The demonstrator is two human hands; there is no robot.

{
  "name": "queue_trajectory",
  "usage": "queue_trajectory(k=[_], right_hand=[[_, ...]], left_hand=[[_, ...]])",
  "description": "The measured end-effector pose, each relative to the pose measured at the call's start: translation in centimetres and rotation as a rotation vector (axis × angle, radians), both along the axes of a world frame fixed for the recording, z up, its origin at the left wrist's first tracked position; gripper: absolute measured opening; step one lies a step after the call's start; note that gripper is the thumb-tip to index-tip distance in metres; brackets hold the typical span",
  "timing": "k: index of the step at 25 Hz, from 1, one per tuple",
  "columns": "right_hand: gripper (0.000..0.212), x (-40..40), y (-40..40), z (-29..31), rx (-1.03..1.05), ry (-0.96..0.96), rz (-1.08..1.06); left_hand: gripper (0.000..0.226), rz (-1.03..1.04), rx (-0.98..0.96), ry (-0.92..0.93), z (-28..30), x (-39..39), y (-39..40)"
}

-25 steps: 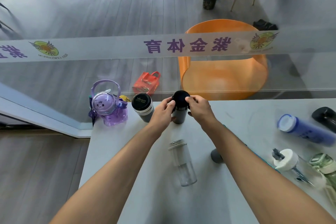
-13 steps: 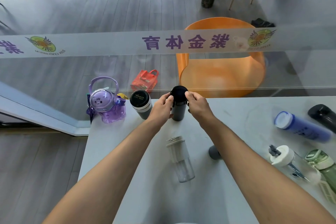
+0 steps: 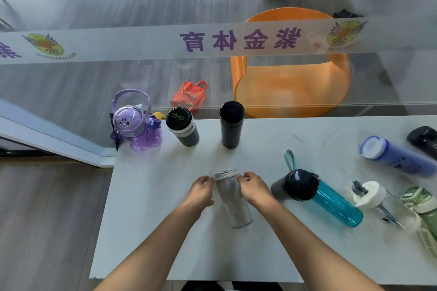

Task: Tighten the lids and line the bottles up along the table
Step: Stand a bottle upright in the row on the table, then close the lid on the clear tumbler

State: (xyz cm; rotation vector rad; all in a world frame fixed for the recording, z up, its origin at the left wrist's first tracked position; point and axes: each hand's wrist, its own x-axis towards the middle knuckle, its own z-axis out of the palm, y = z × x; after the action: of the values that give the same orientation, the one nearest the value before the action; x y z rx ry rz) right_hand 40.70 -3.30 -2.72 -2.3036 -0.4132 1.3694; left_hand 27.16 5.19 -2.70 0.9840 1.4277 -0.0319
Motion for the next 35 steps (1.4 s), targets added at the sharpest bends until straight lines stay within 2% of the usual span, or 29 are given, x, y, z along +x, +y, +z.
queue_trajectory(k=[2,5,10,16,19,25,32,35], right_hand=[[0.048,0.0,0.1,-0.4,0.035,0.015,0.001],[0.044,0.1,0.2,0.2,0.08,0.024,-0.029],[0.048,0.2,0.6,1.1,0.039,0.0,-0.068],[0.053,0.3,1.1,0.6,0.007,0.072,-0.227],[0.055,0.0,0.6,1.2,0.046,0.057,-0.275],[0.04,-1.0,-1.8,3.4,0.207,-0.06,-0.331],[0.028,1.3,-1.8,7.6,0.294,-0.237,-0.189],[0.026,4.0,-1.2,9.9,0.288,-0.287,-0.073]], left_hand=[[0.036,0.024,-0.05,-0.054,0.2,0.4,-0.7],[0.032,0.063,-0.022,-0.103,0.6,1.1,-1.2],[0.029,0.015,0.02,-0.093,2.3,1.6,-2.2],[0.028,-0.008,-0.155,-0.159,2.2,2.0,-1.4],[0.029,0.004,-0.081,-0.186,2.6,1.4,-2.0],[0.026,0.124,0.128,-0.307,3.9,-0.7,-3.7],[0.018,0.042,0.245,-0.339,6.6,1.5,-3.4],[0.022,0.038,0.26,-0.371,7.8,3.5,-2.6]])
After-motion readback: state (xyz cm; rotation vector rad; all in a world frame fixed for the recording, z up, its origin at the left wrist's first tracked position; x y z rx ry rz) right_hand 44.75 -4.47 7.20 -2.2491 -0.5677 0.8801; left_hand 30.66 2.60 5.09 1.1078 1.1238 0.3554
